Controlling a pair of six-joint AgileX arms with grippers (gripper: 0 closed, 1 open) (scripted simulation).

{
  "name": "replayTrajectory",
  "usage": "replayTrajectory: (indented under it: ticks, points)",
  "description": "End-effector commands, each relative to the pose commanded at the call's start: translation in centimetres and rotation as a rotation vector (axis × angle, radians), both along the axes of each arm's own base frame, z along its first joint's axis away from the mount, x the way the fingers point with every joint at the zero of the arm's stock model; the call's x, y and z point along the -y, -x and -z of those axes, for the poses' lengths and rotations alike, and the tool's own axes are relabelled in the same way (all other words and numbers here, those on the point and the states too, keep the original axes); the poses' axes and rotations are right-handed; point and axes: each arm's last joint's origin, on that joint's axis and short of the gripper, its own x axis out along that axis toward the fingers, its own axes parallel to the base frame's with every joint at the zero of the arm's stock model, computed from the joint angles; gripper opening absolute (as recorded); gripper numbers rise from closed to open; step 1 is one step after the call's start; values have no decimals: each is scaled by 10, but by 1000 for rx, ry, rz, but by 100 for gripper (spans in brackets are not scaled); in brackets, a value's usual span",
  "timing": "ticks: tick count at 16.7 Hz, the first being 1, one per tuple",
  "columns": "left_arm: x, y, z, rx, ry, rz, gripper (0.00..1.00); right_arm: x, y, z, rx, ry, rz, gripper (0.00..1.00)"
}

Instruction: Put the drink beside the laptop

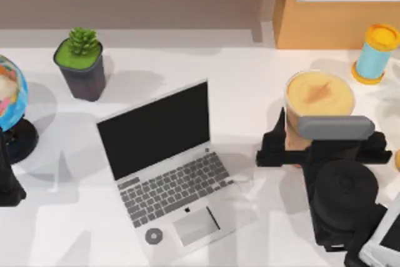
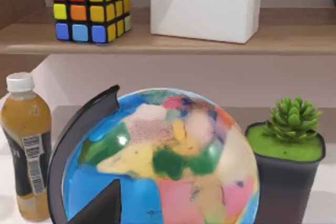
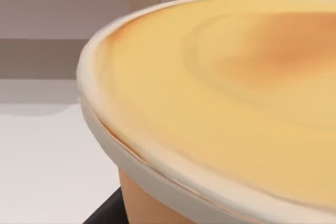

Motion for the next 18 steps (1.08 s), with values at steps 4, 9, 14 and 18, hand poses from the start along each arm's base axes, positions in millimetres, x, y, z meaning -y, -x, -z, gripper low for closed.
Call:
replayTrajectory:
  ticks: [4, 9, 14, 18]
  points:
    - [0, 0, 0, 0, 0, 0, 100, 0, 0, 0, 0, 0, 0, 0]
    - [0, 0, 0, 0, 0, 0, 100, 0, 0, -2, 0, -1, 0, 0]
    - [0, 0, 0, 0, 0, 0, 100, 0, 0, -10, 0, -1, -1, 0]
    - [0, 0, 0, 0, 0, 0, 100, -3, -1, -14, 20, -23, -2, 0]
